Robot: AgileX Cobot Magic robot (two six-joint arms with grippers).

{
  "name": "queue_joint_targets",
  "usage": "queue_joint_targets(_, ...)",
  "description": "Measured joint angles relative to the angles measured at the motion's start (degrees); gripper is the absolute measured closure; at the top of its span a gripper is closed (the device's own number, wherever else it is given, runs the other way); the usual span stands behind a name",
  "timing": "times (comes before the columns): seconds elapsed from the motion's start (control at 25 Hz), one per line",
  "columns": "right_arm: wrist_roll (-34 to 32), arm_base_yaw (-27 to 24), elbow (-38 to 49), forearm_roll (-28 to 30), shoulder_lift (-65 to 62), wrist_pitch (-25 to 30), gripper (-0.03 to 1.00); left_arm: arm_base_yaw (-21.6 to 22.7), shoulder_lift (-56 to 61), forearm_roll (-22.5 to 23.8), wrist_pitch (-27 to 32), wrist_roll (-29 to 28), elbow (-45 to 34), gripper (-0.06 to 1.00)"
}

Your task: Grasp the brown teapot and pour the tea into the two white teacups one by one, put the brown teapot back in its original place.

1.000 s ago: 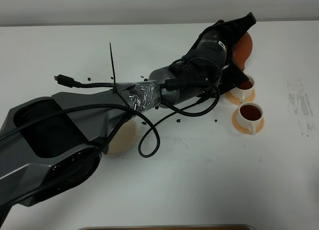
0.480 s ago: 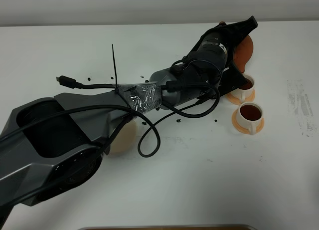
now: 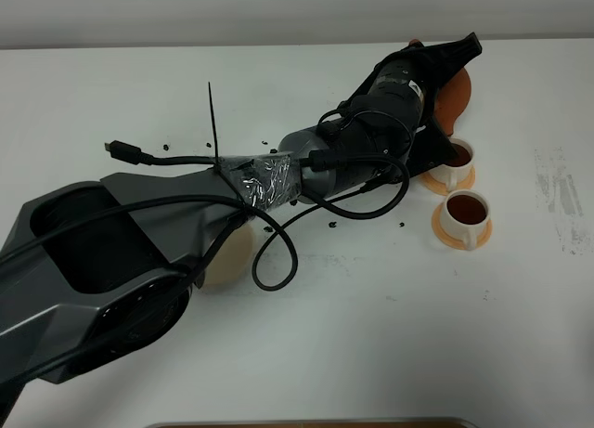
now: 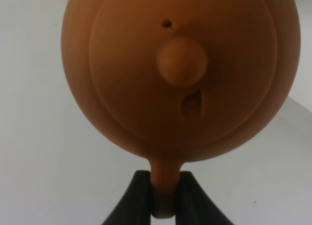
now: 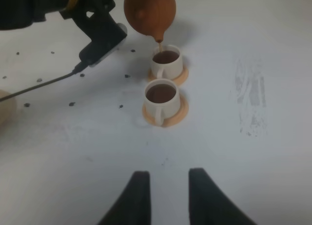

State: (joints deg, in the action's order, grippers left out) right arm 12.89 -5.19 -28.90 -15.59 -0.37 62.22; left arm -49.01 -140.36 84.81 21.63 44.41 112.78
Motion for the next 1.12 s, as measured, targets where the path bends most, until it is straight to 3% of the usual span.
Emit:
queue_joint_targets(0.6, -0.06, 0.00, 0.00, 0.00, 0.00, 0.00, 0.74, 0.00, 0.00, -0.05, -0.20, -0.08, 0.00, 0.82)
queue_joint_targets(1.12, 0.00, 0.00, 0.00, 0.00, 0.00, 0.00, 0.74, 0.00, 2.80, -10.36, 1.30, -2.31, 0.00, 0.82)
